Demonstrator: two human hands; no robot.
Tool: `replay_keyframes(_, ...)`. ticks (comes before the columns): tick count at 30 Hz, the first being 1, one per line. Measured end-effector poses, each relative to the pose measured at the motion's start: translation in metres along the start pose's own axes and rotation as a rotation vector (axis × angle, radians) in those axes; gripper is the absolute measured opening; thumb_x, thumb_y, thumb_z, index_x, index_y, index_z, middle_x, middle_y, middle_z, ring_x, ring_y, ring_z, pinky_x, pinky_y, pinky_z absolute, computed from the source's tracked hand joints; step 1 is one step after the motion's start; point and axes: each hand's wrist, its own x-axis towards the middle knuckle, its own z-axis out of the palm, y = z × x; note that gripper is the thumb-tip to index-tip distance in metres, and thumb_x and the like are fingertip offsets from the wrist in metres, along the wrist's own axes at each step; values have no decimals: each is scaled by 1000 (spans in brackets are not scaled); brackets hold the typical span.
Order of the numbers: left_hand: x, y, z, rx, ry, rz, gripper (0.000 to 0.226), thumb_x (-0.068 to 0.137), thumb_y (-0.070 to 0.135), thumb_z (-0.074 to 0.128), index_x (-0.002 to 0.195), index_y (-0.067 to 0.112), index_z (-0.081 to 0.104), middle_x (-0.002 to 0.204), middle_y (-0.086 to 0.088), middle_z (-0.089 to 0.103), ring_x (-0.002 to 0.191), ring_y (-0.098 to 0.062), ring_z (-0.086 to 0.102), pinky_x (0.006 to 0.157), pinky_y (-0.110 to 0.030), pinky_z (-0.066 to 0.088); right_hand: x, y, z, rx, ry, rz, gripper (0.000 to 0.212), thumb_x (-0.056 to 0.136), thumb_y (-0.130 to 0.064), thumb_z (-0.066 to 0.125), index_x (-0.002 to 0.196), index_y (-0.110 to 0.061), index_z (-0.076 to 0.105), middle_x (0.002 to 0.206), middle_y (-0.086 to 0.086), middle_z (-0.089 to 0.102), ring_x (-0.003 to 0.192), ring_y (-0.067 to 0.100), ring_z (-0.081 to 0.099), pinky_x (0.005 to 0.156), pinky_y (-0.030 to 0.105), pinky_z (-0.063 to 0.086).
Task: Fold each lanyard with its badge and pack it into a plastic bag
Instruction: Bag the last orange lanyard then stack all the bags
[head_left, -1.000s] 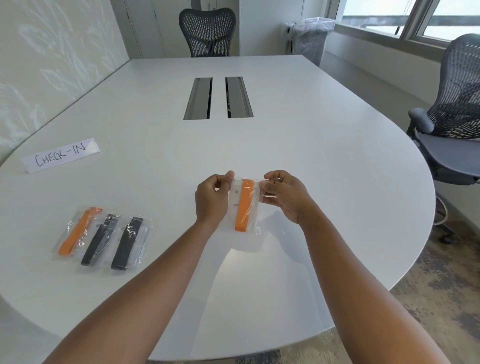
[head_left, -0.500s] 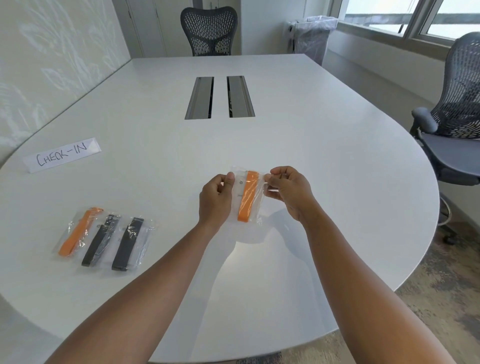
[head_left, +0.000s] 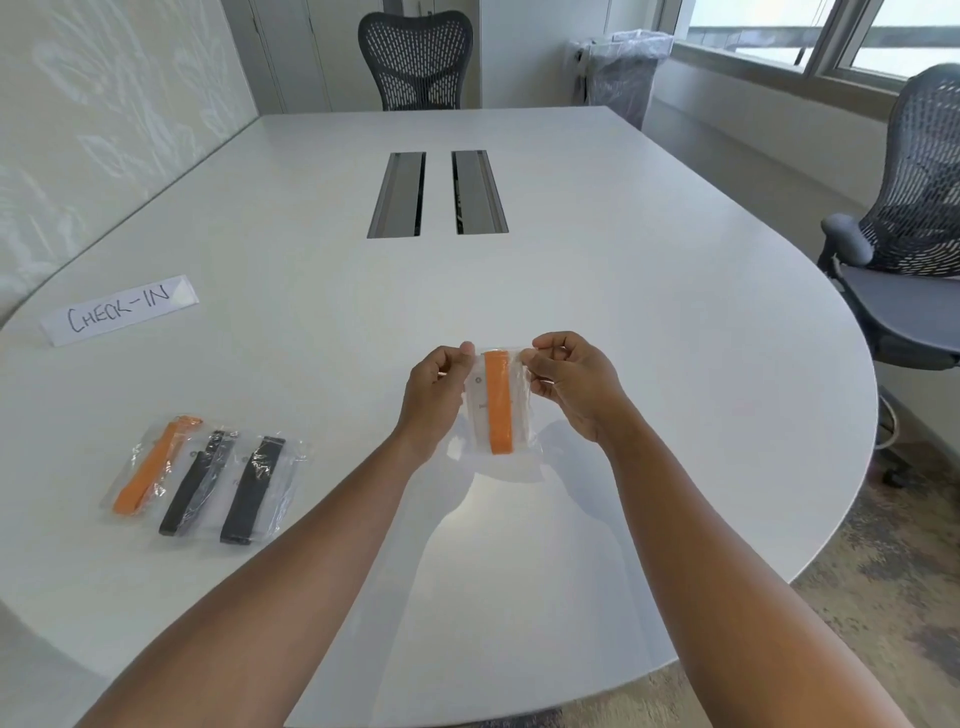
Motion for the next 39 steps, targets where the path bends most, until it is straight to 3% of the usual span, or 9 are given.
replay_keyframes(3,1,-2,1,-58,-9,-11,36,102,45,55,78,18,56,87,-2,61,81,-13,60,84,-37,56,1,0,-4,-77,-23,-7,20,88,-6,73,102,-8,60,68,-2,64,68,17,61,75,30,54)
replay_keyframes(7,4,-3,0,-53,-12,-8,39,99,47,59,73,19,53,82,-3,61,80,-16,58,88,-47,57,4,0,-11,-179,-15,-16,16,89,-7,72,102,-8,62,80,1,64,71,16,65,80,31,56)
replay_keyframes(13,5,-1,1,34,5,37,40,96,47,63,70,17,57,76,-1,67,70,-9,62,79,-36,54,8,-2,-10,-438,64,-128,17,90,-9,63,103,-17,59,86,-5,66,72,12,63,75,28,54)
replay_keyframes(17,8,-3,1,100,13,25,41,95,49,65,74,14,60,85,-9,74,74,-10,68,82,-37,53,10,-1,-7,-550,69,-195,17,90,-10,55,98,-25,56,92,8,66,77,14,57,73,29,52)
replay_keyframes(22,10,-3,-2,113,16,20,42,94,51,65,76,13,62,81,-3,73,77,-13,67,83,-37,52,10,-1,-10,-527,-3,-123,24,91,-19,67,113,-22,59,93,-3,70,81,10,62,84,34,55)
replay_keyframes(28,9,-5,-1,61,-52,9,43,94,55,62,74,17,58,85,-11,71,82,-25,65,90,-47,55,5,-3,-8,-453,7,-157,27,87,-13,73,110,-21,61,90,-1,71,77,8,61,71,25,49)
replay_keyframes(32,4,-3,5,-73,-131,-47,34,94,48,65,89,15,60,88,0,70,83,-15,67,79,-31,59,5,-1,-5,-359,8,-156,25,84,-9,72,102,-24,62,87,-1,70,81,13,62,76,31,47)
replay_keyframes(35,3,-3,7,-92,-129,-62,27,94,38,70,95,13,60,89,2,70,80,-12,66,69,-23,54,4,0,-5,-347,1,-147,23,85,-10,71,102,-22,62,86,-2,70,80,12,61,78,33,49)
replay_keyframes(39,4,-2,5,-109,-144,-74,27,94,33,72,87,13,54,86,-1,67,77,-13,62,73,-28,52,3,2,-6,-369,-2,-156,20,85,-9,72,99,-19,62,85,-2,67,79,13,59,81,33,51)
